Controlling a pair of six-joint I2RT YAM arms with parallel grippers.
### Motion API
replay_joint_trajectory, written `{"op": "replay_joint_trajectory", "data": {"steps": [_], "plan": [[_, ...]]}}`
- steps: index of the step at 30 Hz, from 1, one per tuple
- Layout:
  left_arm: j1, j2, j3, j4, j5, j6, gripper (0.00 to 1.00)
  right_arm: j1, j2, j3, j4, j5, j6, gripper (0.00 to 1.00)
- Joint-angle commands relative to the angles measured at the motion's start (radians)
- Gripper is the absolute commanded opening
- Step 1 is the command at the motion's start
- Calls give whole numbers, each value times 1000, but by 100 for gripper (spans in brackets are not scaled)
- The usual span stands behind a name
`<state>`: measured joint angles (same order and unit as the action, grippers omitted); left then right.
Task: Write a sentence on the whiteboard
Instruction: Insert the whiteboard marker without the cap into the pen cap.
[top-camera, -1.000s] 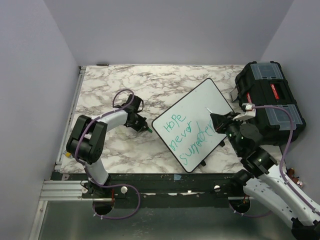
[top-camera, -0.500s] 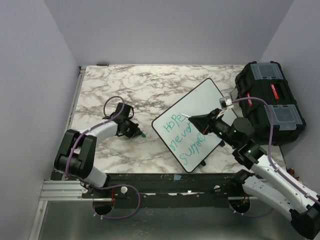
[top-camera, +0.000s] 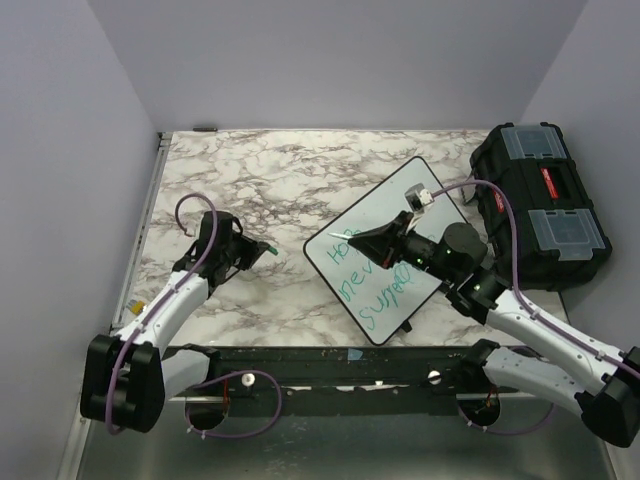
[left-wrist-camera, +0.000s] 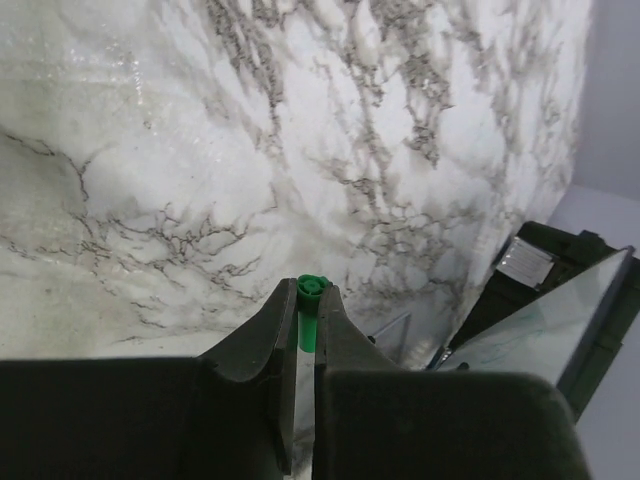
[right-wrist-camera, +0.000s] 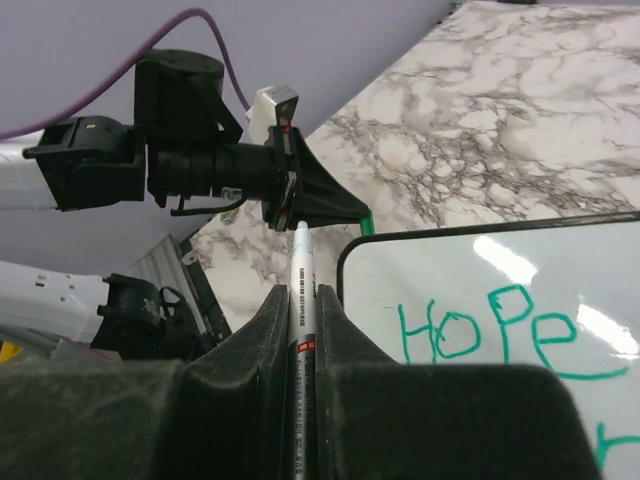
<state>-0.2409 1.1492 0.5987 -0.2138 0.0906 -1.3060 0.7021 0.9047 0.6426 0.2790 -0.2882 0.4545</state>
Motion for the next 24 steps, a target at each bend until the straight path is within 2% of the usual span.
{"op": "replay_joint_trajectory", "data": {"steps": [1, 12, 18, 24], "plan": [[40, -103, -6, 15, -9, 16, 0, 90, 55, 68, 45, 26, -66, 1], [106, -344, 29, -77, 5, -32, 0, 235, 193, 158, 149, 96, -171, 1], [134, -434, -1, -8, 84, -69, 0, 286, 219, 167, 203, 140, -215, 1], [143, -516, -94, 200, 110, -100, 0, 297, 220, 163, 236, 166, -216, 1]]}}
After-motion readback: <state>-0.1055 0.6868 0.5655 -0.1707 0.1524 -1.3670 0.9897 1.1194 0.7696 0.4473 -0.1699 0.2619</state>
